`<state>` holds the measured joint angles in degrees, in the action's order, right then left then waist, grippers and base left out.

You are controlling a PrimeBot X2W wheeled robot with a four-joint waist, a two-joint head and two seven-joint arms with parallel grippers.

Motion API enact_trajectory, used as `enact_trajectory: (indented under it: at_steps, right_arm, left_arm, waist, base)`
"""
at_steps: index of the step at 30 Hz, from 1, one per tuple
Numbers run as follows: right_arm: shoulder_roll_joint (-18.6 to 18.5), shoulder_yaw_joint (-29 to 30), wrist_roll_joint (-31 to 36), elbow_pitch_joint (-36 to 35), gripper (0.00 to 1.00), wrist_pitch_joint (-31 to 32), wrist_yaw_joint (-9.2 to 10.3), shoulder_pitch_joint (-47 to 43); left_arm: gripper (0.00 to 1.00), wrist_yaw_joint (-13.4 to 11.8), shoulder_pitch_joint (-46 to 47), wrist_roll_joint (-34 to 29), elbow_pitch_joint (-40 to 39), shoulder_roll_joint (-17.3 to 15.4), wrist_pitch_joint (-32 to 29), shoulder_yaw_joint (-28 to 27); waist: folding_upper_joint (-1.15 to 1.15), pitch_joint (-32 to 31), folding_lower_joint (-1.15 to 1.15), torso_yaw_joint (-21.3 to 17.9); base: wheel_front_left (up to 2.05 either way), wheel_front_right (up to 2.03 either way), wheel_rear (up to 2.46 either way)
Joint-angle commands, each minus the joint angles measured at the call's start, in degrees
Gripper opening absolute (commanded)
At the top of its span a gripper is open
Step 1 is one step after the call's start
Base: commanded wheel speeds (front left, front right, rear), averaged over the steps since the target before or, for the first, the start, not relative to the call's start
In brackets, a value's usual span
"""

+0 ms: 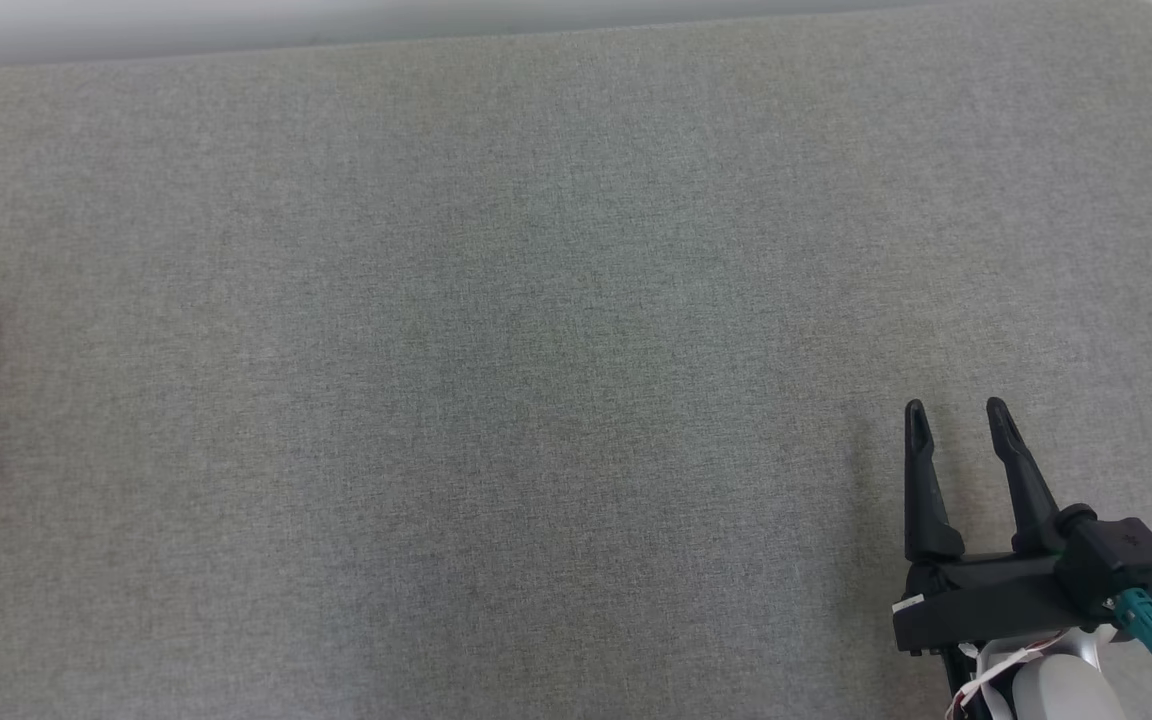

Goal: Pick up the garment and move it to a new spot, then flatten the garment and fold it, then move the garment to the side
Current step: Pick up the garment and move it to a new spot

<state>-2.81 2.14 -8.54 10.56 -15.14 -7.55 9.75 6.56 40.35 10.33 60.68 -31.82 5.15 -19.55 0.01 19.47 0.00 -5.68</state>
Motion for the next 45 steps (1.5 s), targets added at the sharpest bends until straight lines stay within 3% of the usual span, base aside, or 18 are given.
enact_trajectory:
  at_steps: [1, 10, 16, 23, 31, 45]
  right_arm:
    - [-0.08, -0.11, 0.41, 0.23, 1.00, -0.09, 0.12, 0.65]
    - [-0.12, 0.44, 0.95, 0.56, 1.00, -0.09, 0.12, -0.43]
    - [-0.11, 0.47, 0.95, 0.58, 1.00, -0.10, 0.12, -1.50]
    - [-0.11, -0.06, -0.34, 0.93, 1.00, -0.09, 0.12, -2.30]
    - [-0.13, -0.65, -1.76, 1.66, 1.00, -0.09, 0.12, -3.49]
    - [-0.12, -1.41, -3.83, 2.18, 1.00, -0.09, 0.12, -4.53]
  left_arm:
    - [0.00, 0.05, 0.89, 0.15, 1.51, -0.43, 0.76, 0.28]
    - [0.00, 0.57, 2.65, 1.18, 4.48, -0.62, 5.29, 1.77]
    - [0.00, 0.82, 5.74, 2.00, 1.96, -1.32, 9.09, 3.42]
    - [0.00, 0.85, 11.03, 5.49, -9.61, -2.62, 10.09, 9.89]
    - [0.00, 0.87, 14.79, 8.79, -21.81, -2.58, 10.05, 17.16]
    - [0.00, -0.52, 18.69, 10.72, -38.12, 4.74, 4.58, 23.35]
  waist:
    - [-0.01, -0.20, 0.00, 0.14]
    - [-0.01, -1.73, 0.00, 1.38]
    - [-0.01, -3.64, 0.00, 3.01]
    - [-0.01, -6.07, 0.00, 4.28]
    - [-0.01, -8.49, 0.00, 3.11]
    - [-0.01, -10.12, 0.00, -3.78]
  base:
    - [0.00, 0.00, 0.00]
    - [0.00, 0.00, 0.00]
    - [0.00, 0.00, 0.00]
    - [0.00, 0.00, 0.00]
    - [0.00, 0.00, 0.00]
    - [0.00, 0.00, 0.00]
